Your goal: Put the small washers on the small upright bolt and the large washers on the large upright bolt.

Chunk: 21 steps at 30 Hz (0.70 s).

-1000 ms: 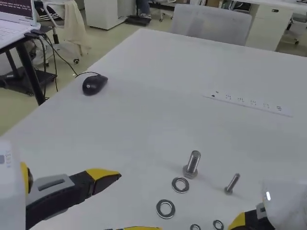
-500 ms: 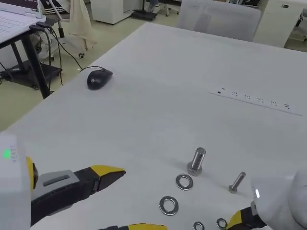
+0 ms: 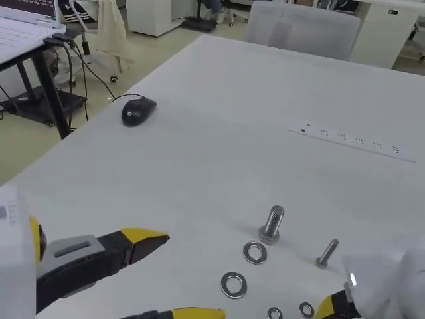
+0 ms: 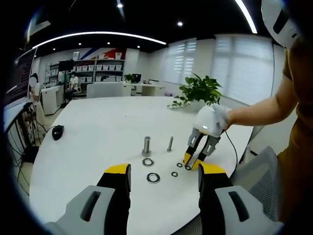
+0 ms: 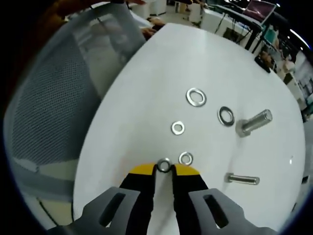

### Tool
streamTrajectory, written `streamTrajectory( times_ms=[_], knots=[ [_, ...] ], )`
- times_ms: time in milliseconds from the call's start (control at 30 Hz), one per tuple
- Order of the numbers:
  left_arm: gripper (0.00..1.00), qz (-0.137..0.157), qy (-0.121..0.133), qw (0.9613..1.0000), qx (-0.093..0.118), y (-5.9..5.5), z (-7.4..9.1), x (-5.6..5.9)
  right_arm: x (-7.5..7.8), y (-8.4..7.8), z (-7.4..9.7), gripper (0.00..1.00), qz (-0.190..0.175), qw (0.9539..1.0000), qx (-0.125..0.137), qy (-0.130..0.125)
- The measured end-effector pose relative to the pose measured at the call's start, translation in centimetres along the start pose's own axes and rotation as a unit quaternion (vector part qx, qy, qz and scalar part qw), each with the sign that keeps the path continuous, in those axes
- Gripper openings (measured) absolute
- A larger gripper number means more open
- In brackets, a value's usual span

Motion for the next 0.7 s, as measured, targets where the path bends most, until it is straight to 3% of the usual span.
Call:
streamTrajectory(
  times_ms=[467, 500, 567, 700],
  knots=[
    [0.55, -0.005, -0.004, 1.0, 0.005, 0.4, 0.1, 0.6, 0.4, 0.0, 0.3, 0.11, -0.037, 0.9992, 0.01, -0.009],
    [0.54, -0.005, -0.005, 1.0, 0.003, 0.4, 0.1, 0.6, 0.5, 0.1, 0.9, 0.11, -0.044, 0.9989, 0.01, -0.014],
    [0.54, -0.006, -0.004, 1.0, 0.007, 0.5, 0.2, 0.6, 0.7, 1.1, 2.2, 0.11, -0.05, 0.9978, 0.038, -0.022],
    [0.54, -0.006, -0.005, 1.0, 0.004, 0.4, 0.1, 0.7, 1.7, 1.2, 4.3, 0.11, -0.047, 0.9976, 0.029, -0.042]
  ],
)
Point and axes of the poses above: the centre of the closed fingertips' face, and the gripper's own axes: z roughly backward along the fingers, x roughly to its right, y roughly out of its top, the point moved 4 cm from there along z, roughly backward along the fingers, and after that the axes turned 9 degrees about y, right-handed, at the moved point
